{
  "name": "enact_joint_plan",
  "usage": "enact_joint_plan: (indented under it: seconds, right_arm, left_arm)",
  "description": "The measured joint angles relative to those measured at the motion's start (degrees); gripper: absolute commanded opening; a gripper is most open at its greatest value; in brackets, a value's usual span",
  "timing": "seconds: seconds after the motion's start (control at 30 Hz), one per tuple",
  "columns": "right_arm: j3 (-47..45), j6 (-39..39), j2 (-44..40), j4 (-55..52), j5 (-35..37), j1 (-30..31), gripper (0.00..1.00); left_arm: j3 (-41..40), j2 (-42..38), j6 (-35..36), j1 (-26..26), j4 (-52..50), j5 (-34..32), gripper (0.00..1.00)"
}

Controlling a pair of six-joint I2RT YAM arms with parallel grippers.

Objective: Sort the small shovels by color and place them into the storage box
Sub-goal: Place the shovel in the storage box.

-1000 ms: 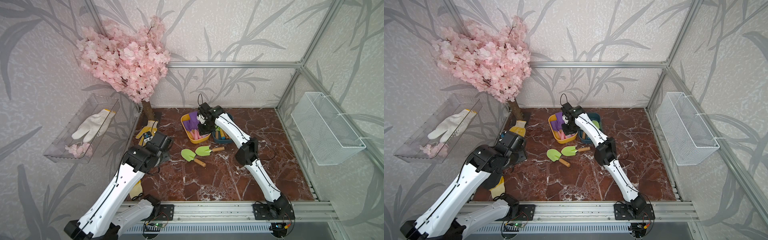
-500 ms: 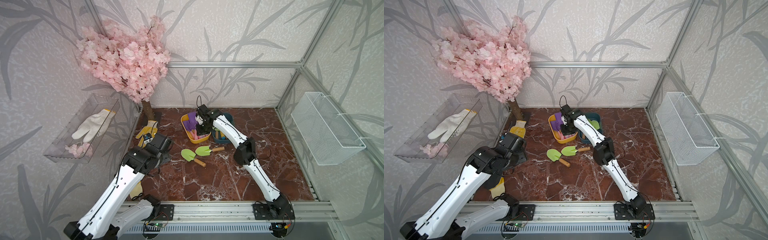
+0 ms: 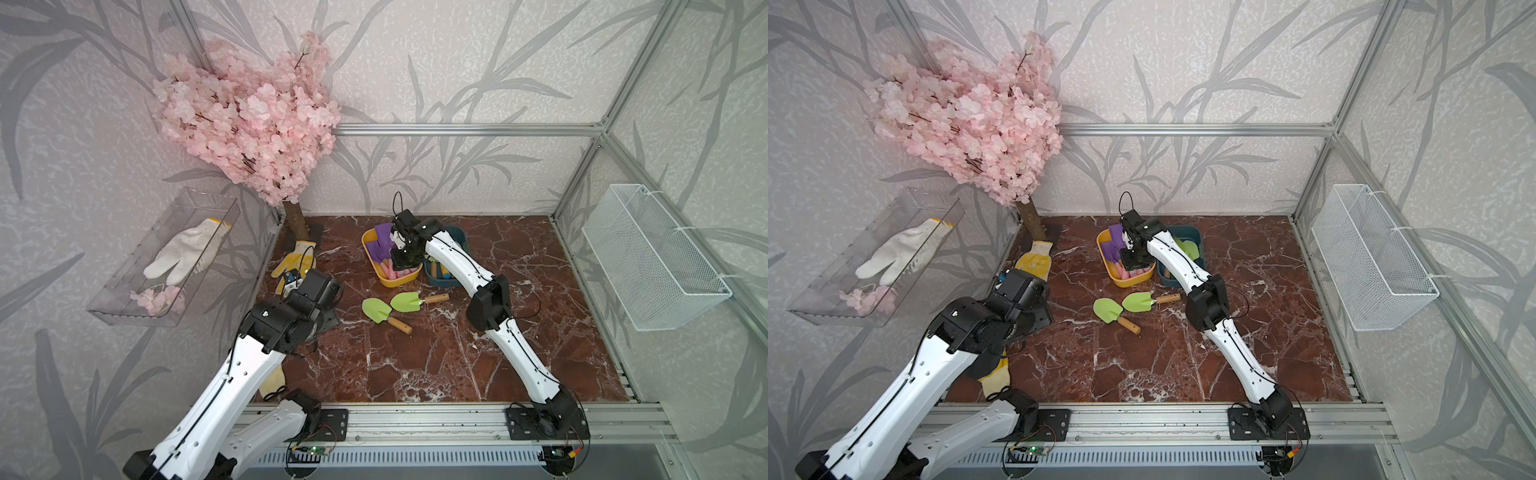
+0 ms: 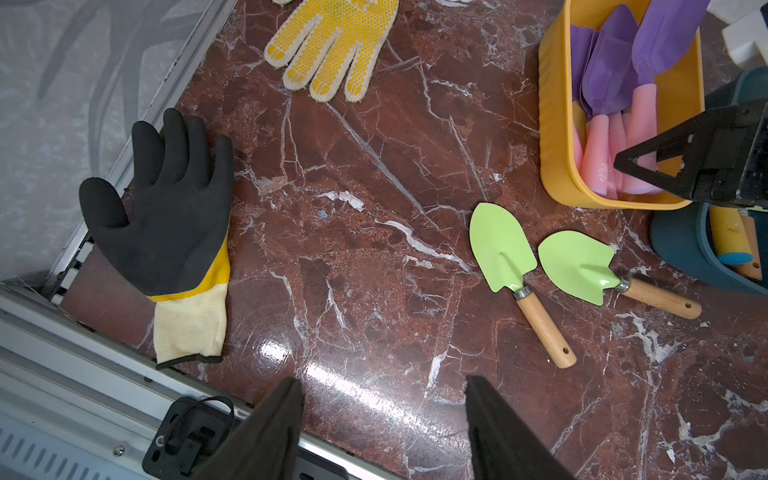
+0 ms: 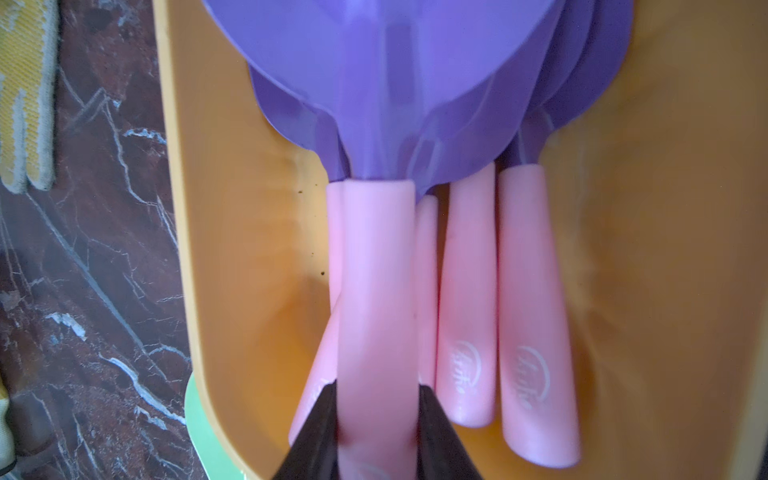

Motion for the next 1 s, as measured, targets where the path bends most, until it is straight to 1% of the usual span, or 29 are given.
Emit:
enact_joint_plan:
  seconds: [0.4,0.8,1.0]
  right_arm:
    - [0.0,-0.9,2.0,-0.6,0.6,-0.5,0.27]
    - [0.0,-1.4,2.1,-0.9,0.6,-0.5,0.33]
    - [0.0,-1.5,2.1,-0.9,0.6,-0.6,0.33]
  left_arm:
    - [0.0,1.5,0.1,0.0,0.6,0.4,0.66]
    - [0.0,1.5,0.1,0.0,0.6,0.4,0.66]
    - [0.0,1.5,0.1,0.0,0.6,0.4,0.66]
